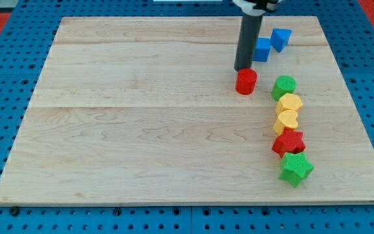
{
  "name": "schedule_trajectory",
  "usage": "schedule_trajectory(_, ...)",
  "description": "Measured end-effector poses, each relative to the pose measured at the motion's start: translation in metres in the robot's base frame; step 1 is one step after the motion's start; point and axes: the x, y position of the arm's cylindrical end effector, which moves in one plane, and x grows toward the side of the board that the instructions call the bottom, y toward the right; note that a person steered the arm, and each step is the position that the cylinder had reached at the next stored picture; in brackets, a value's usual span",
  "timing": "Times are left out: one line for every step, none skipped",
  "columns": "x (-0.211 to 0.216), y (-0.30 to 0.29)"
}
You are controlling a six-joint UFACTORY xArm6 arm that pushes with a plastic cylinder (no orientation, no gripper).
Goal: Nudge the red star a bit left
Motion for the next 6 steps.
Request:
schedule_trajectory(0.000, 0.041)
schedule_trajectory(-0.003, 0.107)
schedule_trajectory(0.034, 0.180)
schedule_trajectory(0.107, 0.207)
schedule_trajectory(0.169, 0.185)
schedule_trajectory(0.218, 0.175)
